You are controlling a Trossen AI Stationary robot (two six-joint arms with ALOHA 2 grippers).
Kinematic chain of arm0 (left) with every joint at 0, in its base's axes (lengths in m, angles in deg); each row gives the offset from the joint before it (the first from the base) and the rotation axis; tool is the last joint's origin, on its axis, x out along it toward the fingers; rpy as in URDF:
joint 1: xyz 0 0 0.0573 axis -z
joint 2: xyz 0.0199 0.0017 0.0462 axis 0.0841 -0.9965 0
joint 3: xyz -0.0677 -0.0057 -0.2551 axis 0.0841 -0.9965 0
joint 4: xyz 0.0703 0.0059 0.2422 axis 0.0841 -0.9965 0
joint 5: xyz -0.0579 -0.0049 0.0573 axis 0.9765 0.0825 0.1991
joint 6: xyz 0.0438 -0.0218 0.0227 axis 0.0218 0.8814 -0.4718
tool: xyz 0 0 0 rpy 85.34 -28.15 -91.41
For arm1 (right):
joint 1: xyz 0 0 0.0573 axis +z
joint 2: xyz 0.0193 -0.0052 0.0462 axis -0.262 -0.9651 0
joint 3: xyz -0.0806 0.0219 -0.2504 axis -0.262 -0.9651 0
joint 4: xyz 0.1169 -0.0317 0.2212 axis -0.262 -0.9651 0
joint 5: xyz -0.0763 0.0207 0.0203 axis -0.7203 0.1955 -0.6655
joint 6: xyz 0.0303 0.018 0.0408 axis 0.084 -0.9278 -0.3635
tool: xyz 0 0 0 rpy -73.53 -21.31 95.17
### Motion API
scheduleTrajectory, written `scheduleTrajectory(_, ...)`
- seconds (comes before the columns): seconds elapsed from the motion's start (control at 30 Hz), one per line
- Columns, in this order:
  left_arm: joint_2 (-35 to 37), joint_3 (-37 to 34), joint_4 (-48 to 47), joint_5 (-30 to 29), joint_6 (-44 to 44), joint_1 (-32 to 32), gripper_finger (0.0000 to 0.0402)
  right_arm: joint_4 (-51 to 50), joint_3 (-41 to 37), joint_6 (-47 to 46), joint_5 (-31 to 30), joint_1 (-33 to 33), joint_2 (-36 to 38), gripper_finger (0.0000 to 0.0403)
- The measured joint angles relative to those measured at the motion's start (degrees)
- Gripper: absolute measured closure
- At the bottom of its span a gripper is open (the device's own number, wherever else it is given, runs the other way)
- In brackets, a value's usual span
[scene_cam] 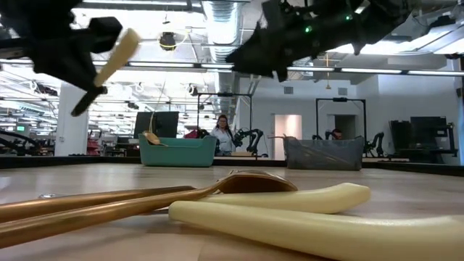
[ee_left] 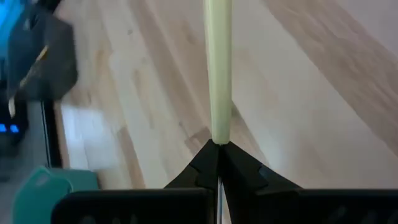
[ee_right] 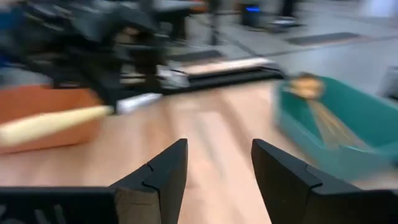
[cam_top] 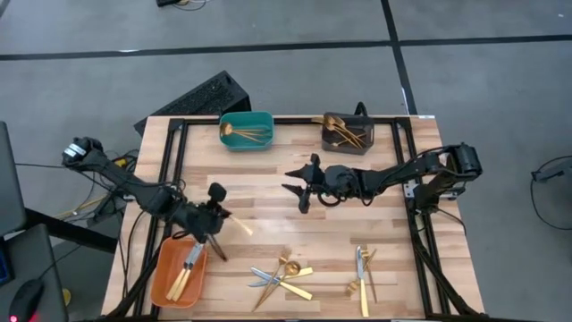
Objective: Sort silverware by color (type)
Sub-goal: Put the yellow table knife into the orange bin
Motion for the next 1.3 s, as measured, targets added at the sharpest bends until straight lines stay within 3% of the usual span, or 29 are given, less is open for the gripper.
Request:
scheduleTrajectory(0.13,0.1,0.0,-2.1,-5.8,-3.0,3.4,0.0402,4.4,0.6,-2.8,10.9,0.4,-1.0,0.02)
scheduleTrajectory(0.3,0.1,0.0,4.5,-19.9,-14.7,4.5,0.0401,3.5,6.4,-5.8,11.8,1.3,-5.8,0.02)
scheduleTrajectory(0.37,-0.2,0.0,10.5,-21.9,-21.2,4.5,0.0401,1.9,8.9,-7.6,11.6,1.4,-7.8,0.02)
scheduleTrajectory(0.53,-3.4,0.0,25.1,-18.9,-37.3,4.7,0.0401,-1.5,14.5,-17.7,12.7,0.3,-11.0,0.02)
scheduleTrajectory(0.67,-6.3,0.0,28.6,-17.2,-44.5,4.7,0.0401,-0.3,16.5,-27.7,23.2,-2.6,-12.6,0.02)
scheduleTrajectory(0.8,-8.0,0.0,28.5,-16.9,-46.3,4.9,0.0401,4.6,16.5,-28.1,29.9,-4.1,-13.6,0.02)
scheduleTrajectory(0.97,-8.5,0.0,31.3,-17.0,-49.4,5.3,0.0401,7.5,16.6,-28.8,30.8,-4.0,-15.5,0.02)
scheduleTrajectory(1.17,-8.5,0.0,39.2,-14.4,-63.4,5.5,0.0401,15.1,16.8,-37.7,31.1,-4.2,-20.1,0.02)
scheduleTrajectory(1.3,-8.5,0.0,40.9,-12.1,-67.6,5.5,0.0401,22.5,16.9,-40.9,33.8,-4.1,-22.3,0.02)
